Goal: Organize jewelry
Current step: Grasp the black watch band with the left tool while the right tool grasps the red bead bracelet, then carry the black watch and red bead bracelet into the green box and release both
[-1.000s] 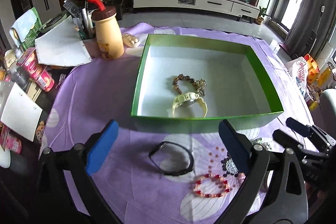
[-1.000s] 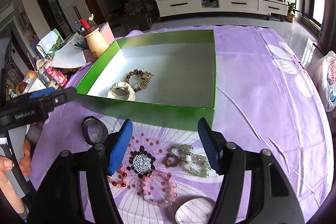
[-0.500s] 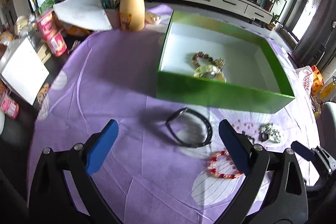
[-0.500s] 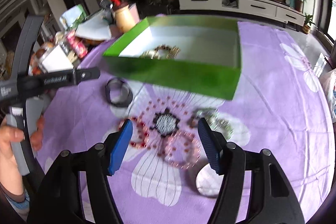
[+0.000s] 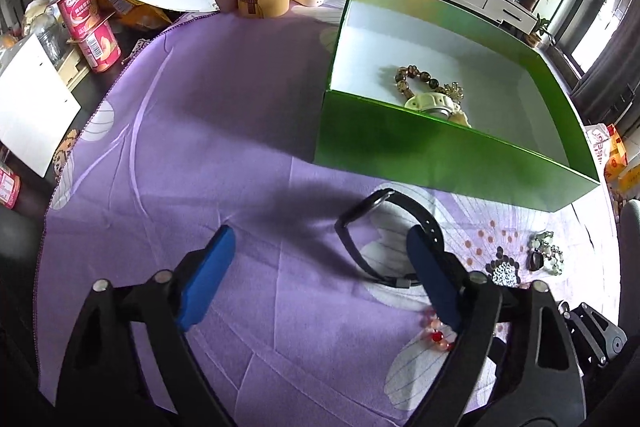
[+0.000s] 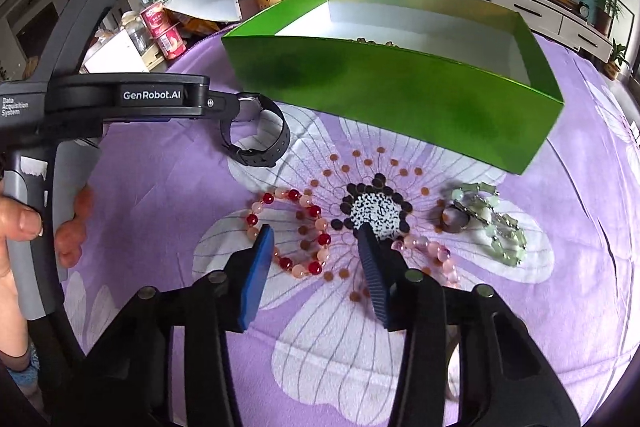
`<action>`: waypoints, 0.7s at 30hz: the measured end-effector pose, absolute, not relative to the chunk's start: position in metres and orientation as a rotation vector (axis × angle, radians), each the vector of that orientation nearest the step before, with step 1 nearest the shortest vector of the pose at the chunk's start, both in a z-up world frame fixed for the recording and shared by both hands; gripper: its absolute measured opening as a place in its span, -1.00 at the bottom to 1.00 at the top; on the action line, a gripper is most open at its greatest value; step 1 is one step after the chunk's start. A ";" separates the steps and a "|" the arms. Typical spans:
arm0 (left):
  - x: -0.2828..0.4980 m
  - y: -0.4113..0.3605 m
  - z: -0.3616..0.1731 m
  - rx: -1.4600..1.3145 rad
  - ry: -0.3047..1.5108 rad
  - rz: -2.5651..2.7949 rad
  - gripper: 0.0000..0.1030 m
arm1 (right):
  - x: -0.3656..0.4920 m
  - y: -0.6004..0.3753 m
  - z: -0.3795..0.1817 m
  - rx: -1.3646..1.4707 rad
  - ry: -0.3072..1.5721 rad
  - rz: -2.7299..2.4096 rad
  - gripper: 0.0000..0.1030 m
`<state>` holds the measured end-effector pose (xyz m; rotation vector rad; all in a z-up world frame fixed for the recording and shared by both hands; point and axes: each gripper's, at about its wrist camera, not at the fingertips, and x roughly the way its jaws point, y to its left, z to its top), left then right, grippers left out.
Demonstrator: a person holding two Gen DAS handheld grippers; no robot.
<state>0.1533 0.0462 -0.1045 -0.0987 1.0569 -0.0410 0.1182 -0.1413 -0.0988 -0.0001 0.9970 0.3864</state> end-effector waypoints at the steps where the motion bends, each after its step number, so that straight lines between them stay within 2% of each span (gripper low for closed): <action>1: 0.155 0.044 -0.106 -0.086 1.060 -0.038 0.59 | 0.118 -0.141 -0.099 0.000 0.997 0.386 -0.17; 3: 0.158 0.043 -0.109 -0.074 1.068 -0.032 0.52 | 0.122 -0.140 -0.104 -0.016 1.008 0.378 -0.22; 7: 0.163 0.042 -0.114 -0.063 1.084 -0.022 0.14 | 0.125 -0.132 -0.110 -0.061 1.007 0.372 -0.33; 13: 0.167 0.037 -0.125 -0.031 1.111 -0.014 -0.26 | 0.123 -0.127 -0.112 -0.115 0.974 0.348 -0.53; 16: 0.167 0.035 -0.126 -0.006 1.100 -0.002 -0.36 | 0.123 -0.126 -0.113 -0.124 0.967 0.335 -0.65; 18: 0.166 0.035 -0.126 -0.012 1.100 -0.009 -0.42 | 0.123 -0.128 -0.113 -0.121 0.964 0.329 -0.85; 20: 0.166 0.035 -0.126 -0.009 1.097 -0.014 -0.56 | 0.125 -0.129 -0.113 -0.100 0.966 0.324 -0.86; 21: 0.165 0.035 -0.126 -0.011 1.096 -0.018 -0.71 | 0.125 -0.130 -0.113 -0.091 0.968 0.321 -0.86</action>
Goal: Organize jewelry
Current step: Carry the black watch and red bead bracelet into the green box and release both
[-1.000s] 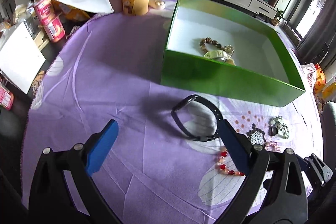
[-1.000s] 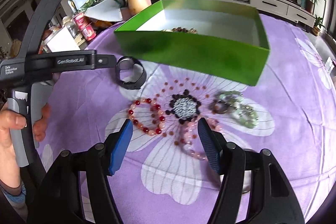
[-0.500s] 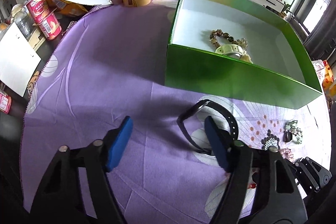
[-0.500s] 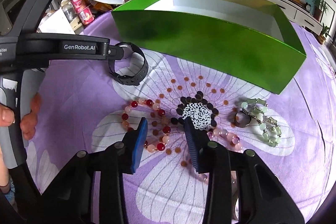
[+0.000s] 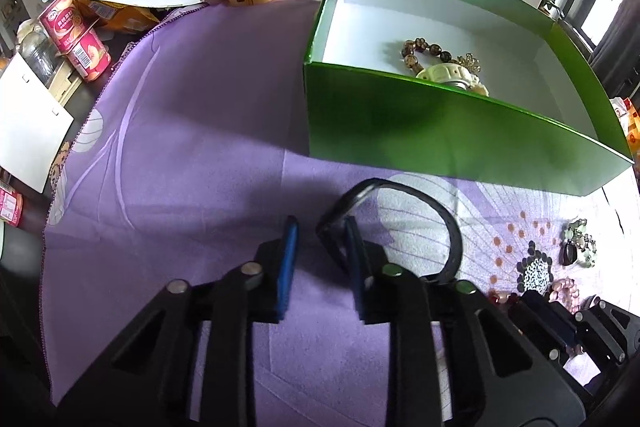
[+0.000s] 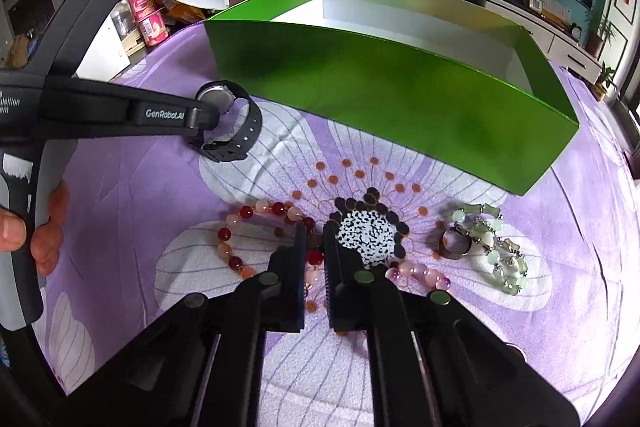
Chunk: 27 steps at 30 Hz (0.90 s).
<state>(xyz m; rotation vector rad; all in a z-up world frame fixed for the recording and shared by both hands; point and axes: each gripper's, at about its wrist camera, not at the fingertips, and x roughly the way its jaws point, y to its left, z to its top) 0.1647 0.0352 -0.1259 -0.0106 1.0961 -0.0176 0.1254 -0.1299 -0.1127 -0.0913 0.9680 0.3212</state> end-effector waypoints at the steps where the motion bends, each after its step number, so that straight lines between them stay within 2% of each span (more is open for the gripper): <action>1: 0.164 0.035 -0.126 -0.013 1.095 -0.021 -0.75 | 0.125 -0.131 -0.112 -0.085 0.968 0.317 -0.86; 12: 0.144 0.037 -0.103 -0.014 1.032 -0.048 -0.78 | 0.111 -0.147 -0.077 -0.039 0.880 0.305 -0.86; 27: 0.135 0.022 -0.042 0.010 0.924 -0.121 -0.78 | 0.110 -0.176 -0.019 -0.022 0.745 0.235 -0.86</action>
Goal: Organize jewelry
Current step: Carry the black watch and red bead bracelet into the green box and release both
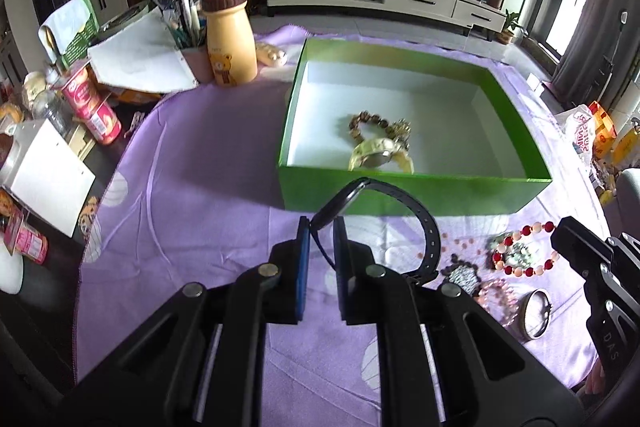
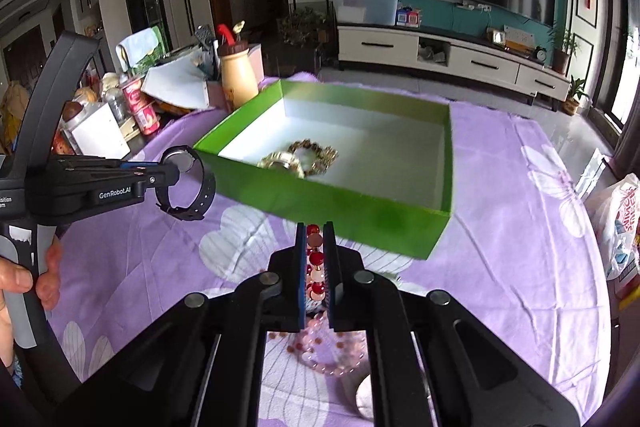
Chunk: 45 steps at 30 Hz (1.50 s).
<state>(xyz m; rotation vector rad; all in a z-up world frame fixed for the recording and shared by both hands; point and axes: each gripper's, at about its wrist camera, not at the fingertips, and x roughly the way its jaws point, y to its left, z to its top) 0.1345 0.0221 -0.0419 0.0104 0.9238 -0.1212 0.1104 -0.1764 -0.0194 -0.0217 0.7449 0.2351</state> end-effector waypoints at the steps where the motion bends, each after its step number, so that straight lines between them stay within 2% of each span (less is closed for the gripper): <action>1: 0.137 0.020 -0.039 0.010 0.920 -0.127 -0.78 | 0.112 -0.178 -0.016 -0.019 0.738 0.233 -0.86; 9: 0.165 0.002 -0.020 0.008 0.902 -0.156 -0.78 | 0.138 -0.194 0.007 0.004 0.692 0.213 -0.86; 17: 0.202 -0.021 -0.016 0.008 0.909 -0.184 -0.78 | 0.178 -0.201 0.008 0.050 0.710 0.208 -0.86; 35: 0.257 -0.061 -0.076 0.091 1.025 -0.139 -0.77 | 0.241 -0.200 -0.050 0.062 0.851 0.169 -0.86; 42: 0.259 -0.060 -0.077 0.109 1.005 -0.118 -0.64 | 0.246 -0.204 -0.060 0.076 0.867 0.153 -0.80; 43: 0.259 -0.059 -0.077 0.107 1.003 -0.118 -0.58 | 0.247 -0.205 -0.060 0.079 0.869 0.147 -0.69; 44: 0.259 -0.059 -0.076 0.104 1.001 -0.119 -0.53 | 0.247 -0.206 -0.060 0.084 0.873 0.145 -0.64; 45: 0.258 -0.058 -0.075 0.101 0.998 -0.120 -0.40 | 0.247 -0.207 -0.060 0.092 0.875 0.147 -0.64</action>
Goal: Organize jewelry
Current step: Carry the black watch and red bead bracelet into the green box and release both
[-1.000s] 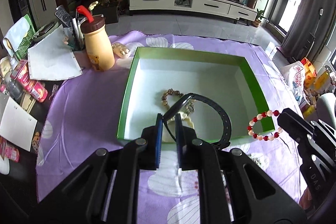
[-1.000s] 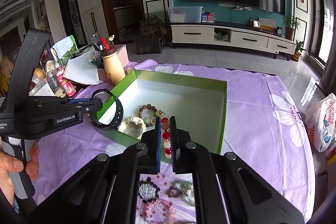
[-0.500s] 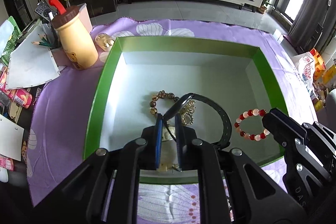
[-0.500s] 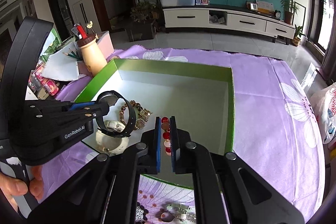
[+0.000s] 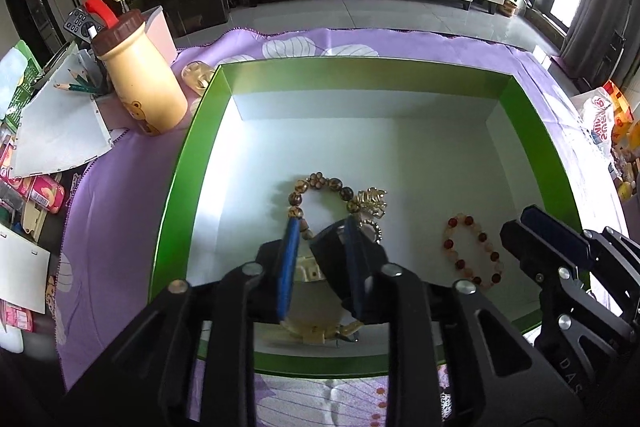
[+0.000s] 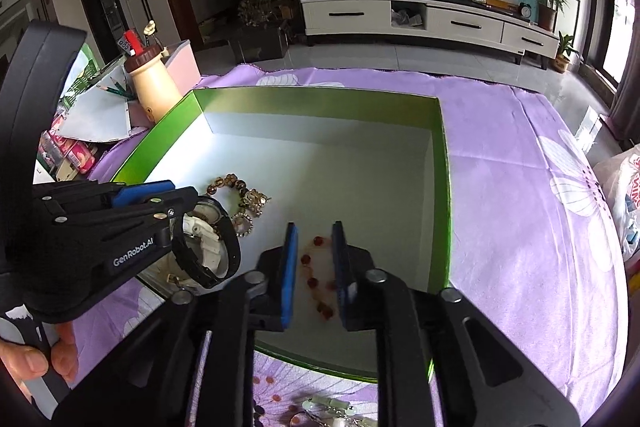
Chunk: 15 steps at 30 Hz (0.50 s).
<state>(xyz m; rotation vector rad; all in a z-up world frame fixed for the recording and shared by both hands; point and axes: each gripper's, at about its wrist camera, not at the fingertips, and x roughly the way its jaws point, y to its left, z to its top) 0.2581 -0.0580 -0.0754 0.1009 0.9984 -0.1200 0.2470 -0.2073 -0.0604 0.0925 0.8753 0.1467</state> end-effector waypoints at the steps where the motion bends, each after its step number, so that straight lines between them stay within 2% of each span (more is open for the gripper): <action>1: 0.257 -0.057 -0.074 0.100 0.995 -0.119 -0.29 | 0.246 -0.209 -0.060 0.098 0.877 0.146 -0.63; 3: 0.255 -0.055 -0.072 0.099 0.986 -0.117 -0.10 | 0.244 -0.211 -0.058 0.103 0.872 0.143 -0.61; 5: 0.251 -0.052 -0.070 0.096 0.976 -0.116 -0.01 | 0.241 -0.216 -0.055 0.129 0.869 0.152 -0.45; 7: 0.246 -0.050 -0.066 0.091 0.958 -0.107 0.20 | 0.236 -0.220 -0.052 0.150 0.862 0.155 -0.37; 11: 0.234 -0.043 -0.055 0.064 0.914 -0.111 0.35 | 0.221 -0.229 -0.043 0.184 0.843 0.171 -0.17; 15: 0.218 -0.035 -0.048 0.044 0.894 -0.112 0.41 | 0.202 -0.236 -0.036 0.202 0.828 0.199 -0.15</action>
